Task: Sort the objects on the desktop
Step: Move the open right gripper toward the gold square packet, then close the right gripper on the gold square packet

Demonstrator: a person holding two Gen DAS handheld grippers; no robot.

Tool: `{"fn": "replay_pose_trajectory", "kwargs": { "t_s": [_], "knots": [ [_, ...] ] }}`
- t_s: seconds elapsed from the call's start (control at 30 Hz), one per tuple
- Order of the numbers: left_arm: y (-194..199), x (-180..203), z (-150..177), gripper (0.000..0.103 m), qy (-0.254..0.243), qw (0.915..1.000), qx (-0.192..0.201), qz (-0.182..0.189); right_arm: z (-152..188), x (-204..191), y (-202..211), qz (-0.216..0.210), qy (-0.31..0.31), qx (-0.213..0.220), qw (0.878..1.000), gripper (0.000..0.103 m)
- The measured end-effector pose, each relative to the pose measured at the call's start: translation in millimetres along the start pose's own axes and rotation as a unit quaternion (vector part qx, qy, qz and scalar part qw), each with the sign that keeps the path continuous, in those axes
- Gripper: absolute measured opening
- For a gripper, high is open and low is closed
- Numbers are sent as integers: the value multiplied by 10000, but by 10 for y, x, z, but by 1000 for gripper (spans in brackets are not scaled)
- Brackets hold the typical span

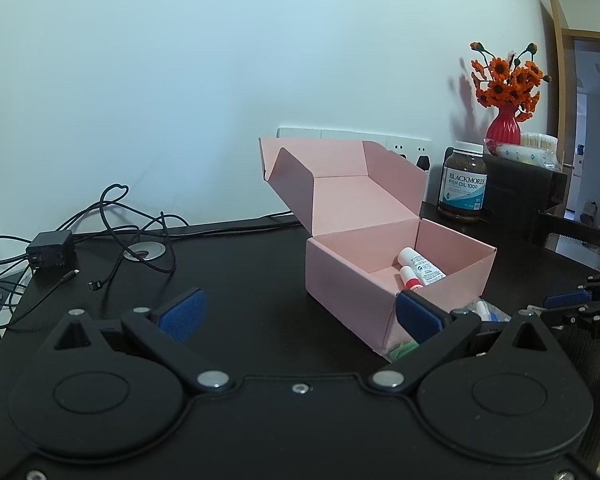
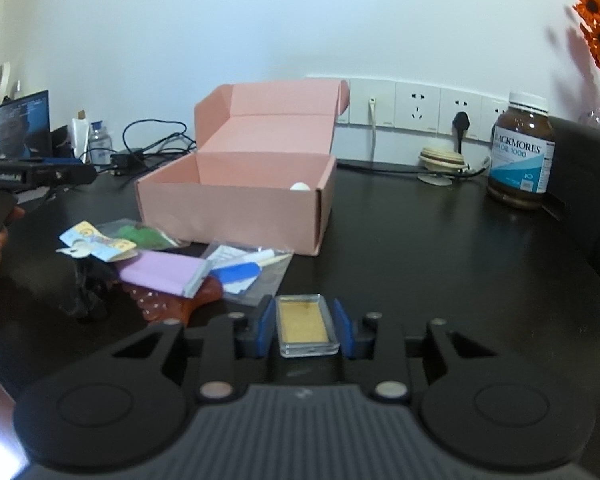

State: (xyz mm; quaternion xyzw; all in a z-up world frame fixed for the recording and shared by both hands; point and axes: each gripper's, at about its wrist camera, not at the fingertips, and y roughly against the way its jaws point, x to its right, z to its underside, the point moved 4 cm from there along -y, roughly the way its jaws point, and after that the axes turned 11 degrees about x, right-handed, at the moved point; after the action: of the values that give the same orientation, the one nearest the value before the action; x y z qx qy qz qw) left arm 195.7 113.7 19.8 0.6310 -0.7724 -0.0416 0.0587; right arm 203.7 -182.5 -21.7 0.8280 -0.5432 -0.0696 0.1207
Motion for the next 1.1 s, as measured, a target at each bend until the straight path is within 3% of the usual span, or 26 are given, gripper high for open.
{"fn": "replay_pose_trajectory", "kwargs": {
  "t_s": [1.1],
  "knots": [
    [-5, -1, 10, 103, 38, 10000, -40, -11, -36, -17, 15, 133, 5, 204, 9997, 31]
  ]
}}
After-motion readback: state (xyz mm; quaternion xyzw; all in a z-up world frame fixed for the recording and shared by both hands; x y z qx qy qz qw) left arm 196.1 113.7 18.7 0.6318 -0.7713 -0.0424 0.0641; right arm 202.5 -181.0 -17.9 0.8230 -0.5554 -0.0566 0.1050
